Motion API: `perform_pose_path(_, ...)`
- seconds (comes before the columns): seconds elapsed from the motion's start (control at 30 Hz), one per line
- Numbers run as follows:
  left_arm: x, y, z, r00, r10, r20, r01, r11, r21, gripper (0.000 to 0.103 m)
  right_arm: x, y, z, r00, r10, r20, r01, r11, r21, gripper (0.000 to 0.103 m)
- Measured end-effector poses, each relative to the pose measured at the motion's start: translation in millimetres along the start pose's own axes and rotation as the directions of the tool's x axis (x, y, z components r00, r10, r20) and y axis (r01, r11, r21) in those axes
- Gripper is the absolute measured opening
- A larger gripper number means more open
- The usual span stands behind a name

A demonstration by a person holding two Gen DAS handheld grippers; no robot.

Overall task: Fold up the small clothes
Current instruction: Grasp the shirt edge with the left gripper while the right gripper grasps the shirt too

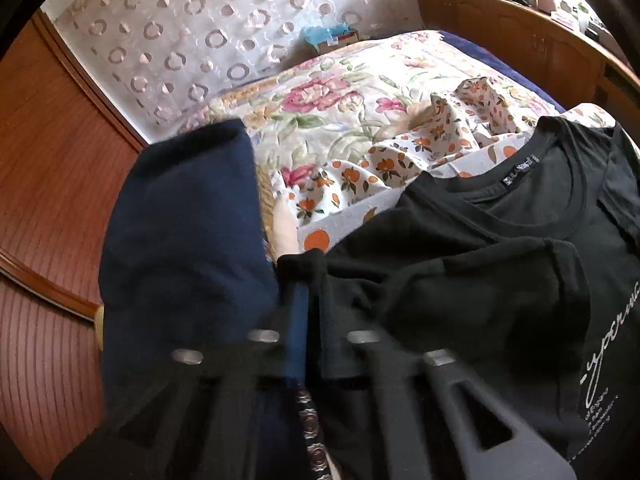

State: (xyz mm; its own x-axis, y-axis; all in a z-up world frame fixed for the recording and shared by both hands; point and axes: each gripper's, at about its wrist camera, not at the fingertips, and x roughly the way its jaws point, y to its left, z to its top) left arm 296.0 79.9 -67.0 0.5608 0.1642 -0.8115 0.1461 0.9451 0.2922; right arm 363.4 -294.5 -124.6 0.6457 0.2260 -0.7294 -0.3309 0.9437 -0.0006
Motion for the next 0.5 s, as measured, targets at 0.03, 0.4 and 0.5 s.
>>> perform_pose_path(0.03,-2,0,-1,1.000,-0.009,0.010,0.009,1.000,-0.004,0.005,0,1,0,1.000,-0.002,0.000,0.002,1.000,0.000,0.052)
perform_pose_path(0.4,-85,-12,-24,0.966,-0.119,0.230,0.134,0.990,-0.053,0.005,1,4,1,1.000,-0.010,-0.002,0.010,1.000,0.002,0.055)
perform_pose_path(0.5,-93,-14,-29,0.959,-0.133,0.250,0.151,0.987,-0.056,0.005,1,2,0,1.000,-0.008,-0.002,0.008,1.000,0.004,0.056)
